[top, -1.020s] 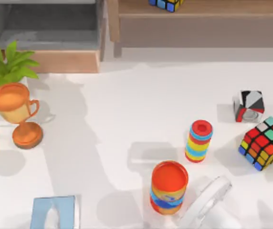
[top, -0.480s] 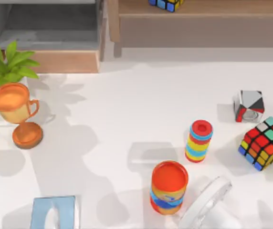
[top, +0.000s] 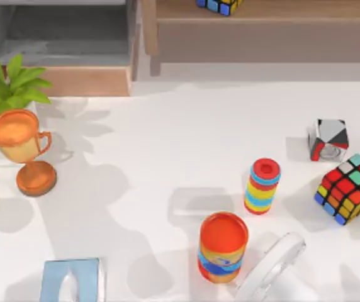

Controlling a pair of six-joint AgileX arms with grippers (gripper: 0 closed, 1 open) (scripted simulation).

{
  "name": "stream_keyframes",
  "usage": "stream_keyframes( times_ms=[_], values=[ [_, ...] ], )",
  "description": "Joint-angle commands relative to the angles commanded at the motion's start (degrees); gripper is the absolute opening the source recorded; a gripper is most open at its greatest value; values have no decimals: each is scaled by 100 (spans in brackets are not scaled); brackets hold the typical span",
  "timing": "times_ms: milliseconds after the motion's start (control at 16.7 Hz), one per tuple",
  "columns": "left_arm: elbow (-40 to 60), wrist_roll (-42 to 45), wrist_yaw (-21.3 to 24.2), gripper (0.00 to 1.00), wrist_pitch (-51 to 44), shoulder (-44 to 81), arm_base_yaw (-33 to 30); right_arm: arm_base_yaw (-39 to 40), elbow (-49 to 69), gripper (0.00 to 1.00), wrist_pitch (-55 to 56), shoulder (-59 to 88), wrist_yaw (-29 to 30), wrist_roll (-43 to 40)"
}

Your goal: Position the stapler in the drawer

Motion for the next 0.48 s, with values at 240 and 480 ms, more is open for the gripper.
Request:
stream_keyframes(
  times_ms=[240,480],
  values=[
    [0,0,0,23,0,0,0,0,0,100,0,0,0,0],
    [0,0,0,53,0,0,0,0,0,100,0,0,0,0]
  ],
)
